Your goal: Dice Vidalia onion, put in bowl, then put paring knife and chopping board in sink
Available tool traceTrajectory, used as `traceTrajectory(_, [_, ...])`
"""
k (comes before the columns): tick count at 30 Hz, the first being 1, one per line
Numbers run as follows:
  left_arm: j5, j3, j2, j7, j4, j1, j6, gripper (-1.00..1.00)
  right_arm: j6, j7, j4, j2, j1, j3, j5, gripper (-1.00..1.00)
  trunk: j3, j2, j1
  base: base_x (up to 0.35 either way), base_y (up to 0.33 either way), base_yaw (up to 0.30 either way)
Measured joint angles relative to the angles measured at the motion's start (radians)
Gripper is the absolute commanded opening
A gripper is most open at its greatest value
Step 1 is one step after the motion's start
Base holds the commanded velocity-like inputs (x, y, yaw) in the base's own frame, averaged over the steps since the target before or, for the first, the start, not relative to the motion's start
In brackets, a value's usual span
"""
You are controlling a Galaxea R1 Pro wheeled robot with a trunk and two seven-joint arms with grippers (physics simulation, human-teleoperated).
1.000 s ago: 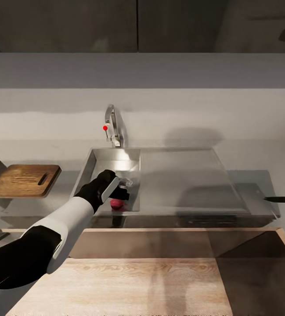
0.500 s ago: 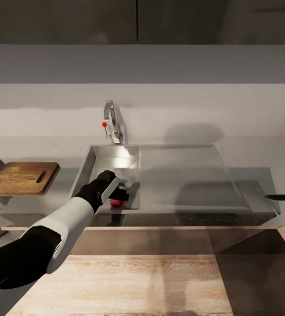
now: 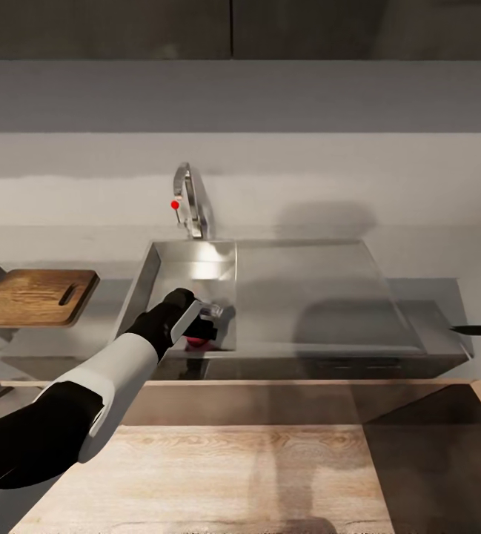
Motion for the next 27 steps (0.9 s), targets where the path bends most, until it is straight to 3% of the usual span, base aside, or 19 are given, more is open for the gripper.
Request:
traceTrajectory(1, [0.0,0.0,0.0,0.0,0.0,0.0,0.0,-1.0,0.0,0.0,0.0,0.0,0.0,0.0,0.0,1.0,-0.001,0.0,0.0,0.0,0.0,0.0])
traceTrajectory(27, [-0.002,0.001,0.0,0.0,-0.011,0.0,0.001,-1.0,0.002,0.004,0.0,0.0,0.0,0.008,0.007,1.0,-0.002,0.0,0.0,0.0,0.0,0.0])
